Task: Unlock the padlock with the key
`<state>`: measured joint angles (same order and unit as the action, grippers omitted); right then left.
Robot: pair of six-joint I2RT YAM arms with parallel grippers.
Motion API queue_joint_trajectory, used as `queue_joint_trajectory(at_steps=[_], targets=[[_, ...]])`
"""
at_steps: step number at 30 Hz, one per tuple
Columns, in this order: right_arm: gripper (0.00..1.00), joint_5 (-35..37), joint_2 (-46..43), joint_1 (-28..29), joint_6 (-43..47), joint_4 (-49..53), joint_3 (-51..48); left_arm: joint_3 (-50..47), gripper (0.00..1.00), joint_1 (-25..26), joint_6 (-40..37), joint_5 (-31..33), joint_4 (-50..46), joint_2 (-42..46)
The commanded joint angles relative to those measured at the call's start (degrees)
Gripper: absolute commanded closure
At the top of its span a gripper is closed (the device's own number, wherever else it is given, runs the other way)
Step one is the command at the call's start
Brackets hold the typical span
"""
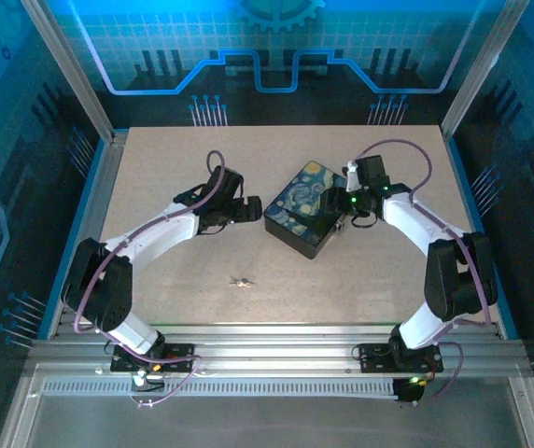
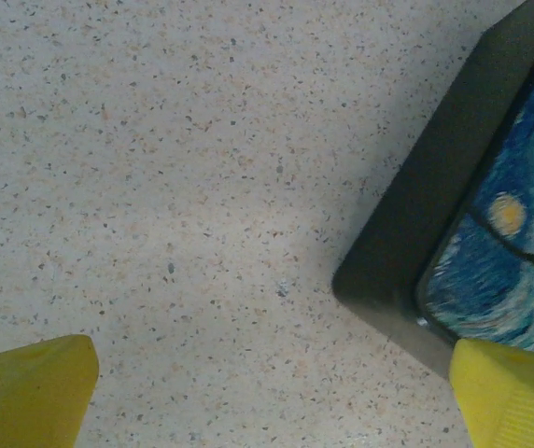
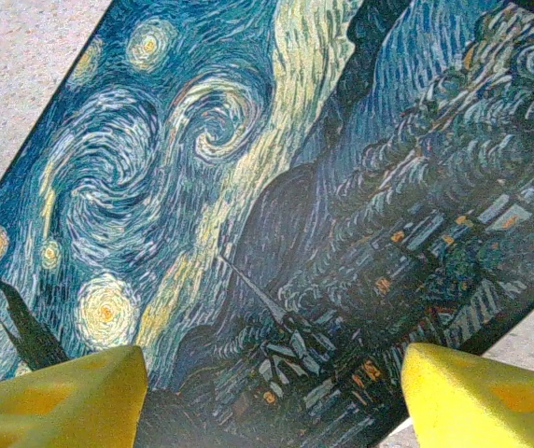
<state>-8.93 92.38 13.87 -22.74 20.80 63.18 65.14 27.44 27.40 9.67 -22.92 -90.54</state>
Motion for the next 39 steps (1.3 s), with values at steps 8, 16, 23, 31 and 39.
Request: queue_joint_trajectory(at_steps=[8, 16, 23, 31, 39], targets=[[0.27, -0.4, 8.6, 12.9, -15.5, -3.6, 0.8, 2.8, 0.02, -0.1, 10.2, -12.5, -2.3, -3.0], [0.27, -1.3, 17.4, 16.0, -19.5, -7.5, 8.4, 3.4, 0.02, -0.1, 13.6, -7.0, -3.4, -7.1], [0.27, -2.9, 23.9, 14.9, -20.0, -8.0, 14.1, 7.4, 0.02, -0.9, 10.9, -2.4, -0.9, -15.0], [0.26, -4.9, 27.8, 13.2, -19.9, -9.7, 17.8, 19.2, 0.02, -6.0, 5.6, -2.4, -0.5, -25.3], [0.19, -8.2, 21.9, 13.5, -8.3, -4.3, 22.9, 24.1, 0.01, -7.0, 1.0, -1.8, -3.0, -21.6]])
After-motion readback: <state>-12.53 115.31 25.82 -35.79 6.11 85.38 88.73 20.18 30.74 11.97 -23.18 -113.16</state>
